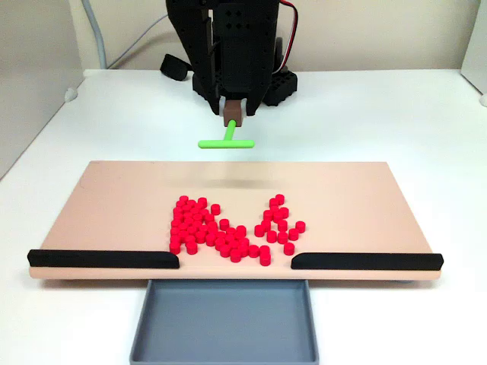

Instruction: Gather the left side granules

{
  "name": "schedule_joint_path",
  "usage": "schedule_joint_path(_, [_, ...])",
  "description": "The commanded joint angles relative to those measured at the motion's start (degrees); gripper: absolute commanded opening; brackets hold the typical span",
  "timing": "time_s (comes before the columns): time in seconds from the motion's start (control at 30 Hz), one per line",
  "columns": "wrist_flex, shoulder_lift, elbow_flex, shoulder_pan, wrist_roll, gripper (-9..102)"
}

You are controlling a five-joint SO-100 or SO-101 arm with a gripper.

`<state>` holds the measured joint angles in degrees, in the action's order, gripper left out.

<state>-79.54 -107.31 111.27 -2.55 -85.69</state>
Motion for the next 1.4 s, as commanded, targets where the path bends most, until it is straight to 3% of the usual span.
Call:
schedule_joint_path(0.0, [-0.3,-3.2,-1.2,1.5,1.7,0])
schedule_joint_path(0.27, [-0.3,-5.1,-1.2,1.2,12.1,0])
schedule_joint_path(0.87, [-0.3,4.0,-3.8,8.3,60.6,0])
schedule_joint_path(1.37, [-5.5,16.3,-21.2,15.2,77.7,0])
